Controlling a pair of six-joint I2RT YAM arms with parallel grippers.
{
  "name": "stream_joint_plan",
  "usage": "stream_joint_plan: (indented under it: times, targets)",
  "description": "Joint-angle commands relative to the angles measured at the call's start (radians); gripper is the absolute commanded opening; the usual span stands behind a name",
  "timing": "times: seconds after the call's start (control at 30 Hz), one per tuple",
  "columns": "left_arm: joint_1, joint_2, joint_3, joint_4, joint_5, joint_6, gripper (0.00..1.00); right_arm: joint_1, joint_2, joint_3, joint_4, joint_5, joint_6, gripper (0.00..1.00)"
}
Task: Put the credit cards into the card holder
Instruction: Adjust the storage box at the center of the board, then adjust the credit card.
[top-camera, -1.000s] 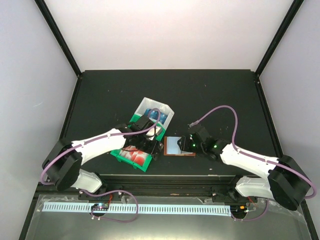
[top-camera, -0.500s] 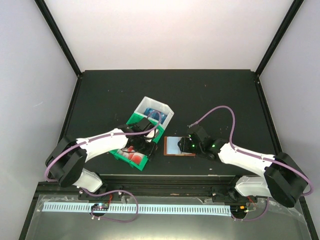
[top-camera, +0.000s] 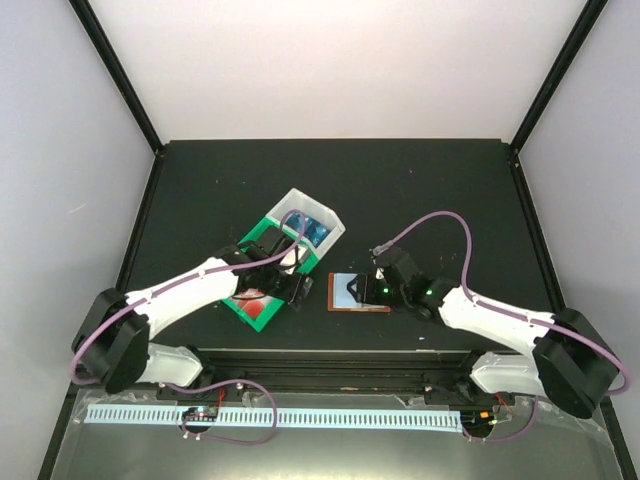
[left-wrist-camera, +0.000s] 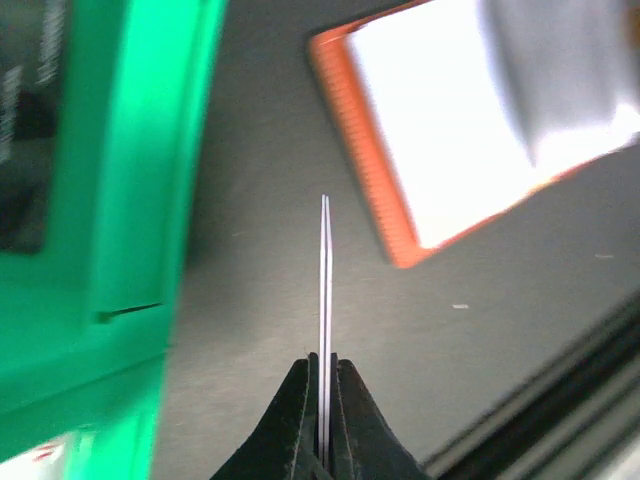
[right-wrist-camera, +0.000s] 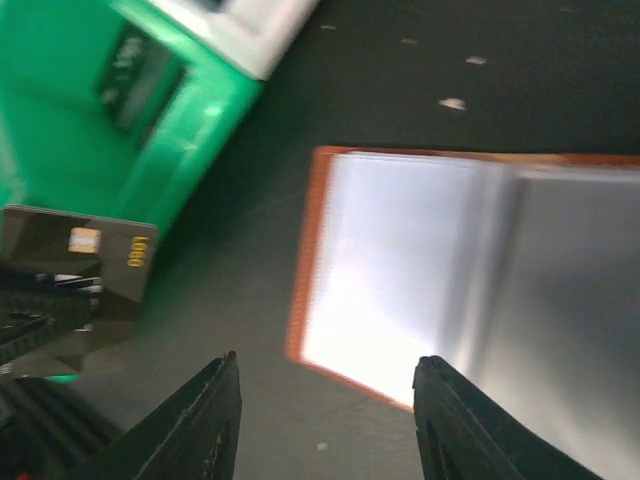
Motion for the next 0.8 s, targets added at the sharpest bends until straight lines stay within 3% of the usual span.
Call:
stream_joint_plan:
  times: [0.0, 0.17, 0.4, 0.57, 0.77]
  targets:
    - [0.003, -0.109, 0.021, 0.105, 0.237, -0.022, 0.02, 0.002, -0.079, -0.002, 0.174, -0.175, -0.020, 0.53]
    - [0.003, -0.203, 0.036, 0.268, 0.466, -0.162, 0.02, 0.003, -0.186, -0.023, 0.326, -0.275, 0.034, 0.64]
    - [0.003, -0.262, 0.055, 0.524, 0.668, -0.383, 0.03, 0.002, -0.264, 0.023, 0.302, -0.281, 0.096, 0.64]
    - [0.002, -0.280, 0.041, 0.659, 0.717, -0.528, 0.04, 0.002, -0.299, 0.010, 0.342, -0.291, 0.166, 0.47]
    - [0.004, -0.306, 0.021, 0.750, 0.724, -0.648, 0.11, -0.002, -0.375, -0.052, 0.484, -0.315, 0.254, 0.14]
